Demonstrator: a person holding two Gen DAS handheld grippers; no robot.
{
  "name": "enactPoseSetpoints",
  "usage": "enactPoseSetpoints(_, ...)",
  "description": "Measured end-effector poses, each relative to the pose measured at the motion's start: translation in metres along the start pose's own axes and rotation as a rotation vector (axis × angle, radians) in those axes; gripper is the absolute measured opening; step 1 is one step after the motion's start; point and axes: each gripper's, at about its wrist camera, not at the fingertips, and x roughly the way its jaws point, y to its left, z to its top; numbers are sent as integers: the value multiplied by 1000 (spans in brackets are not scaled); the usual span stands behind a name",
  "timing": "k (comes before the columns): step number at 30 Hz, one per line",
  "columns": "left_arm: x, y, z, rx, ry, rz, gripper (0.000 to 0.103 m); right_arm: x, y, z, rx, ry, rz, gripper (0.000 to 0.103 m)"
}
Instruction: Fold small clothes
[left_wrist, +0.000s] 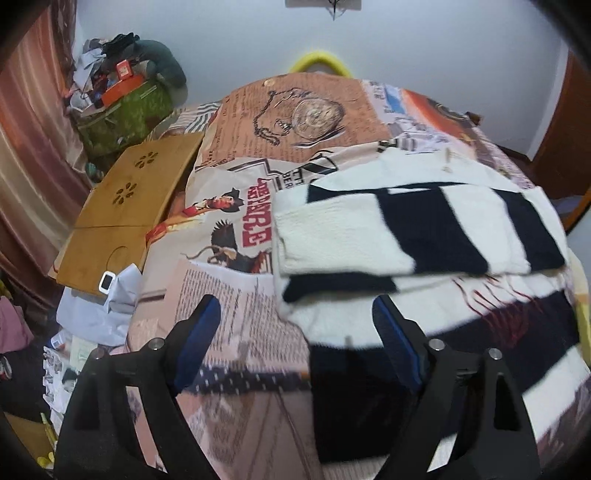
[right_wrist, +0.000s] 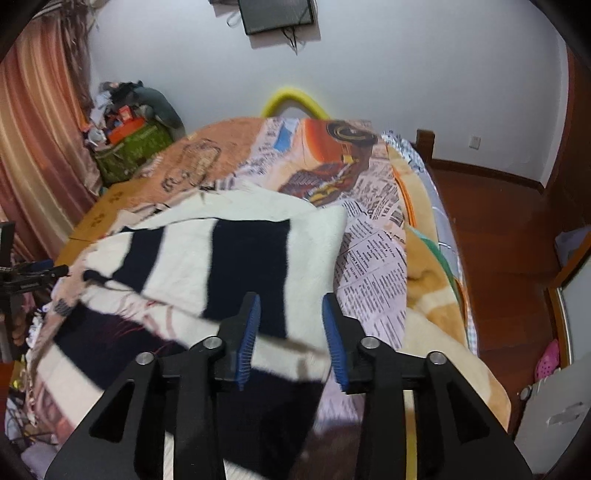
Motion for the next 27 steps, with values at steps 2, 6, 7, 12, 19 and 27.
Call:
enactPoseSetpoints(2,-8,-3,-9,-2,1,-15,90,-11,5,-6,-10,-9,1,41)
enactPoseSetpoints(6,-15,-6,-33,-21,39,-50,91,-21,15,-27,-26,-3,11,50)
enactPoseSetpoints(7,-14,-6,-38,-26,52,-54,91,-21,16,-32,-22,5,12,51)
enactPoseSetpoints(12,-7,-3,-67,-64,122,-80,91,-9,19,-69,33,88,46,52)
enactPoseSetpoints(19,-3,-3,-105,-106,172,-128,89,11,23,-119,75,211,63,52)
enactPoseSetpoints(27,-18,-5,-127,-192,105,-155,66,19,17,-126,141,229,120,49)
